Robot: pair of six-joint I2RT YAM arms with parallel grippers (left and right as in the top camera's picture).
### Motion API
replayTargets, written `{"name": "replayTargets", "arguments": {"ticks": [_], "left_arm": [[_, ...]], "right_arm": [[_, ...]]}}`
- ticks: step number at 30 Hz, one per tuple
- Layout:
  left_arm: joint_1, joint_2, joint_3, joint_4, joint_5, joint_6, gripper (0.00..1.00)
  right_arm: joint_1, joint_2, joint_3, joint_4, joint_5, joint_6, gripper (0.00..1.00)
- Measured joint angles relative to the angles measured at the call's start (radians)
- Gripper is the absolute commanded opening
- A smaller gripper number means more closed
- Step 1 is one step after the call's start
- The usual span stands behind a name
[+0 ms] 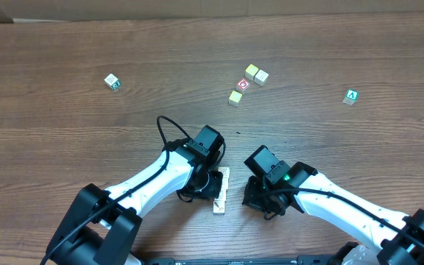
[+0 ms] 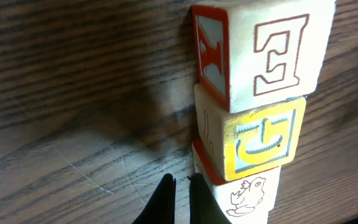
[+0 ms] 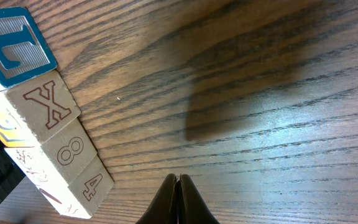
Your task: Flip 4 blocks
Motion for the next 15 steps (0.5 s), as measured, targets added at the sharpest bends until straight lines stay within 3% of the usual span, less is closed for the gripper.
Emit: {"name": "replayTargets", "arguments": {"ticks": [15], "left_arm": [[0.000, 0.000, 0.000, 0.015, 0.000, 0.000, 0.04]], "right_arm": [[0.000, 0.000, 0.000, 0.000, 0.000, 0.000, 0.04]]}}
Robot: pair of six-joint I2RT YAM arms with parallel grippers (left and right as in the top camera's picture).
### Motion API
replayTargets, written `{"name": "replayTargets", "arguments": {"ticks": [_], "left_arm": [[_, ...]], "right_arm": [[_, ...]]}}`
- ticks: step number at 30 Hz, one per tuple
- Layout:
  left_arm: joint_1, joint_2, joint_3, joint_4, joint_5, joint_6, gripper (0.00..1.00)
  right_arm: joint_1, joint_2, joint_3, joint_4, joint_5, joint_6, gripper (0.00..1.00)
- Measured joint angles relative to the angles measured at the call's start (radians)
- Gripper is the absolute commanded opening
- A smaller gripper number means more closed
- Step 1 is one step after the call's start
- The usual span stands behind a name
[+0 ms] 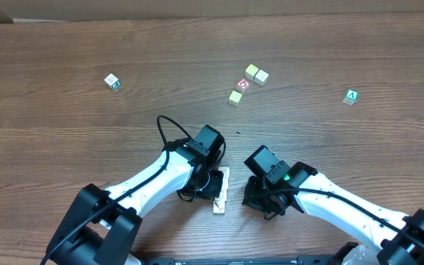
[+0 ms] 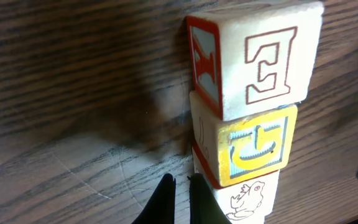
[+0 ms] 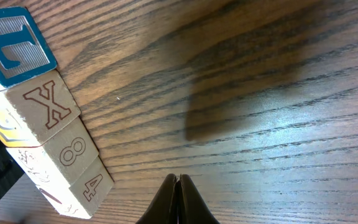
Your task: Flip 4 blocks
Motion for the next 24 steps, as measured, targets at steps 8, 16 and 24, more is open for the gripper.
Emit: {"name": "replayTargets", "arguments": {"ticks": [8, 16, 24], "left_arm": [[0.000, 0.000, 0.000, 0.011, 0.000, 0.000, 0.05], [0.000, 0.000, 0.000, 0.014, 0.000, 0.000, 0.05], [0.000, 0.000, 0.000, -0.046, -0.026, -0.011, 0.04]], "right_arm": [[0.000, 0.000, 0.000, 0.000, 0.000, 0.000, 0.04], [0.000, 0.000, 0.000, 0.000, -0.001, 0.000, 0.04], [0.000, 0.000, 0.000, -0.006, -0.003, 0.000, 0.04]]}}
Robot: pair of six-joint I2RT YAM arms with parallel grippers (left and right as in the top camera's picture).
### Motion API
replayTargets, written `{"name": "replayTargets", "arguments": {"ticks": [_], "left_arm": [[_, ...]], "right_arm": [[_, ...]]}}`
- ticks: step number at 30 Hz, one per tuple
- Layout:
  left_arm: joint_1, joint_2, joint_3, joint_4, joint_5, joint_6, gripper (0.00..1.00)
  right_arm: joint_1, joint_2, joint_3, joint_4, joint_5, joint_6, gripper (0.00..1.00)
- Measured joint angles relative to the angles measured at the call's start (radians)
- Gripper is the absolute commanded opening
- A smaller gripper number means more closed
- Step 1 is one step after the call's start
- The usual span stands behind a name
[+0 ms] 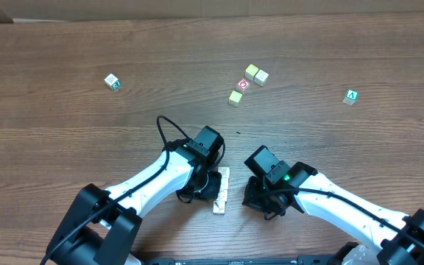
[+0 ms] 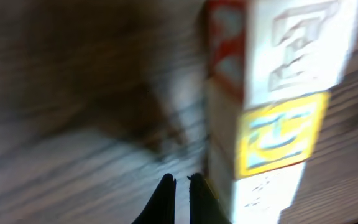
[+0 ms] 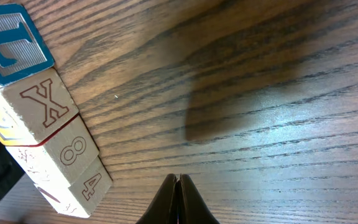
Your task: Flip 4 blocks
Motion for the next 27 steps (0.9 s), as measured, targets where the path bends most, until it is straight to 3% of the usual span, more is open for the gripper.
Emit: {"name": "replayTargets", "arguments": {"ticks": [10, 27], "left_arm": [[-0.004, 0.000, 0.000, -0.097, -0.031, -0.008, 0.04], [-0.045, 0.000, 0.000, -0.094, -0.005, -0.008, 0.05]], "right_arm": [[0.000, 0.000, 0.000, -0.002, -0.005, 0.000, 0.04], [0.000, 0.000, 0.000, 0.002, -0.012, 0.000, 0.04]]}}
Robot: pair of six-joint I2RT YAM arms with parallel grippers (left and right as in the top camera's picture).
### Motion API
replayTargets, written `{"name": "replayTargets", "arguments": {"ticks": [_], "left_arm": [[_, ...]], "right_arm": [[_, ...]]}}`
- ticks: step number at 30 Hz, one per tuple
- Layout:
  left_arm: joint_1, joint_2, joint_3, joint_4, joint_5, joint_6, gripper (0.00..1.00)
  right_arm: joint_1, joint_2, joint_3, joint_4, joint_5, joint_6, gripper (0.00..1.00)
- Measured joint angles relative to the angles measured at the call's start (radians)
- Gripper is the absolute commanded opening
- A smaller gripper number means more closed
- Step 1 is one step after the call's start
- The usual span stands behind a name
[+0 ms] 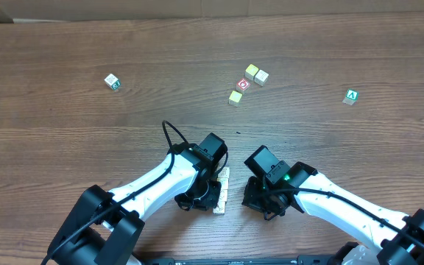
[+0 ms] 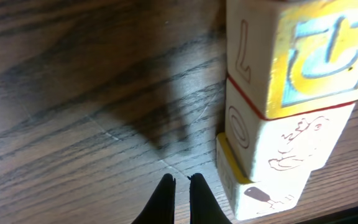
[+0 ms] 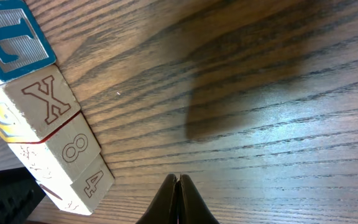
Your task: Flip 4 blocks
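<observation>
A row of four wooden blocks (image 1: 223, 180) lies on the table between my two arms. The left wrist view shows a yellow-faced block (image 2: 319, 50), a white block with a line drawing (image 2: 291, 140) and an end block with a dark picture (image 2: 269, 190). My left gripper (image 2: 180, 180) is shut and empty, just left of that end block. The right wrist view shows the row's other side: a blue L face (image 3: 14, 37), then X (image 3: 45, 102), 8 (image 3: 73, 149) and 4 (image 3: 95, 180). My right gripper (image 3: 179, 179) is shut and empty, on bare wood right of the row.
Loose blocks lie farther back on the wooden table (image 1: 65, 147): one at the far left (image 1: 112, 81), a cluster of several near the middle (image 1: 243, 84), and a green one at the right (image 1: 352, 96).
My left gripper has shifted along the row toward its near end: the E block has left its view and the end block with the dark picture now shows. The right gripper has not moved.
Both grippers stood shut on either side of the block row. The left wrist view showed the E, yellow and drawing blocks, shifted slightly, then blurred with motion. Now the left gripper sits lower along the row. The row itself has barely shifted.
</observation>
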Motion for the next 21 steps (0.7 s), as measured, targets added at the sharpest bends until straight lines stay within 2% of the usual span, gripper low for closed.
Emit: {"name": "replayTargets", "arguments": {"ticks": [21], "left_arm": [[0.000, 0.000, 0.000, 0.027, 0.031, -0.003, 0.04]], "right_arm": [[0.000, 0.000, 0.000, 0.003, -0.003, 0.000, 0.04]]}}
